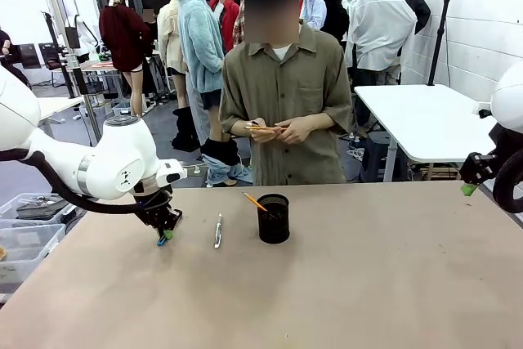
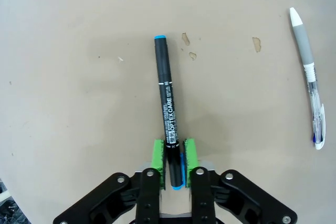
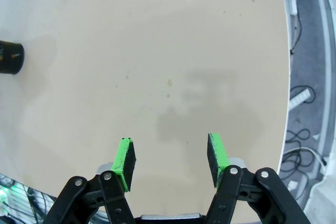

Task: Place the pens into the pen holder.
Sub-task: Pick up a writing instrument from the table and place it into the Pen holder.

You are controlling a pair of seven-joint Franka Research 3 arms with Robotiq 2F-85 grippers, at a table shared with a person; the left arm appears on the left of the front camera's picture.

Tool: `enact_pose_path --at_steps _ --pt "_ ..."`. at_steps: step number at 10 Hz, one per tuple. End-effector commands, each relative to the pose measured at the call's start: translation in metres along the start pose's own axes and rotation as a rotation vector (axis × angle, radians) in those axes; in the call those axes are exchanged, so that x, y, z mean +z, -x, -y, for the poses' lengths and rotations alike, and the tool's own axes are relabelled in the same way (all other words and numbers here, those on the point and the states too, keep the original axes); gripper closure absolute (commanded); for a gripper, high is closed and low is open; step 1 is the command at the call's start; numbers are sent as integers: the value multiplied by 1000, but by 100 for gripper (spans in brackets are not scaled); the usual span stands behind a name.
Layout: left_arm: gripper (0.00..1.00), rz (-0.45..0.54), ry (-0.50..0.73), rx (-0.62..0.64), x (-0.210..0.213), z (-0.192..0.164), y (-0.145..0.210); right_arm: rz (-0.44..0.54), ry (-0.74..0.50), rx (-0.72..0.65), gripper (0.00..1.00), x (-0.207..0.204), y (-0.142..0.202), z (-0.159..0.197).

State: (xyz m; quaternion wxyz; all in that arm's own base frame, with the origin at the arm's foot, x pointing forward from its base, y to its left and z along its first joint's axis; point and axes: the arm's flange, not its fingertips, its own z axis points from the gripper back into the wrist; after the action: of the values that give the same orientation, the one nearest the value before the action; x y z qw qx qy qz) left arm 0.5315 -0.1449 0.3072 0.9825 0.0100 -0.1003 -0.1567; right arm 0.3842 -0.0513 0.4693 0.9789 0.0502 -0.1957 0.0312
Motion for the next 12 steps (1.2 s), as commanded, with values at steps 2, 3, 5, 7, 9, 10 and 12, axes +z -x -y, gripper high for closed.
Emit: enact_pose_path --at_steps 2,3,5,7,9,10,12 --pt "100 -20 -19 7 -7 1 1 5 27 -14 31 -4 3 -3" --pt "100 3 -2 -13 1 2 4 5 27 -14 31 -4 3 -3" --pt "100 87 72 -133 27 4 17 5 27 -14 31 -4 3 -3" --pt "100 227 233 -240 61 1 34 5 27 -14 31 -4 3 -3" --pt "100 326 370 -425 80 -5 42 5 27 -14 31 -4 3 -3" --pt "100 382 474 -510 83 -5 41 5 27 -14 31 -4 3 -3" --pt "100 465 637 -695 83 2 34 5 27 -14 31 -4 3 -3"
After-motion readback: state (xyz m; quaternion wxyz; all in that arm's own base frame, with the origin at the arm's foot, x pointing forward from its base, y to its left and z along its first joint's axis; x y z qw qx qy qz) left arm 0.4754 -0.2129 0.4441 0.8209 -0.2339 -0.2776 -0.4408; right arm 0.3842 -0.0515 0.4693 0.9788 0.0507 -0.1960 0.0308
